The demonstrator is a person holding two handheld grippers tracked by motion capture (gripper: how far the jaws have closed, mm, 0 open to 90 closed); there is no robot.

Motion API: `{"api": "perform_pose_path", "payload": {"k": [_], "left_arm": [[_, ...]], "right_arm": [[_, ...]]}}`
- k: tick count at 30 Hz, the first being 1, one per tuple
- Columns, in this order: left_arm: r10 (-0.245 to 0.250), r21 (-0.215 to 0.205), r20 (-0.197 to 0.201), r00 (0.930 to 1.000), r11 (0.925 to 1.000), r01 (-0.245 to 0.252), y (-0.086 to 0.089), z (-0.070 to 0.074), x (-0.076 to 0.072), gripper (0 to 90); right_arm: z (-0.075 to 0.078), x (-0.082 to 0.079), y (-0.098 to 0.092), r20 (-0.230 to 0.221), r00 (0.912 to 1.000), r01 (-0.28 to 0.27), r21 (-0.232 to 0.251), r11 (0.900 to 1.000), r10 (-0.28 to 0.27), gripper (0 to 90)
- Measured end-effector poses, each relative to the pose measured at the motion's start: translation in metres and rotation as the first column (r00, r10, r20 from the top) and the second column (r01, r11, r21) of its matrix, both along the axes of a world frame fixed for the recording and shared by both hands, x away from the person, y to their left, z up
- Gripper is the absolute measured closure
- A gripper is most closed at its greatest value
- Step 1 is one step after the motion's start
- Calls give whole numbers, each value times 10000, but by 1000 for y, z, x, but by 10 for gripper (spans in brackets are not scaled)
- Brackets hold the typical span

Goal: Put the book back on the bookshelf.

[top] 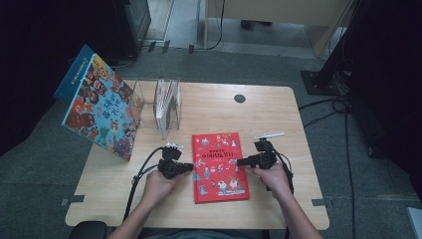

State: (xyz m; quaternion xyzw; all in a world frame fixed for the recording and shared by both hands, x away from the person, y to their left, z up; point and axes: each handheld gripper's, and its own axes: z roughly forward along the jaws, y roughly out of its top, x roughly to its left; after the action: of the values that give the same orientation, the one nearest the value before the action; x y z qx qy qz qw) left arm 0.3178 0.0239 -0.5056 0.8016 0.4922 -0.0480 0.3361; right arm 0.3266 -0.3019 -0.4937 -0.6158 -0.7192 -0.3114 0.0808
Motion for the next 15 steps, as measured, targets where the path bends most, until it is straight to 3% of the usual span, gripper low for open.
{"api": "perform_pose_path", "payload": {"k": [6,15], "left_arm": [[-54,-26,-23,10000,10000,54,-1,0,-1,900],[-133,-35,-15,9999,9999,133,-3,0,-2,900]], "right_arm": [[7,-1,-4,277,9996,-73,202,9998,67,656],[23,1,-1,609,9974,-374,-187,9991,385,644]]}}
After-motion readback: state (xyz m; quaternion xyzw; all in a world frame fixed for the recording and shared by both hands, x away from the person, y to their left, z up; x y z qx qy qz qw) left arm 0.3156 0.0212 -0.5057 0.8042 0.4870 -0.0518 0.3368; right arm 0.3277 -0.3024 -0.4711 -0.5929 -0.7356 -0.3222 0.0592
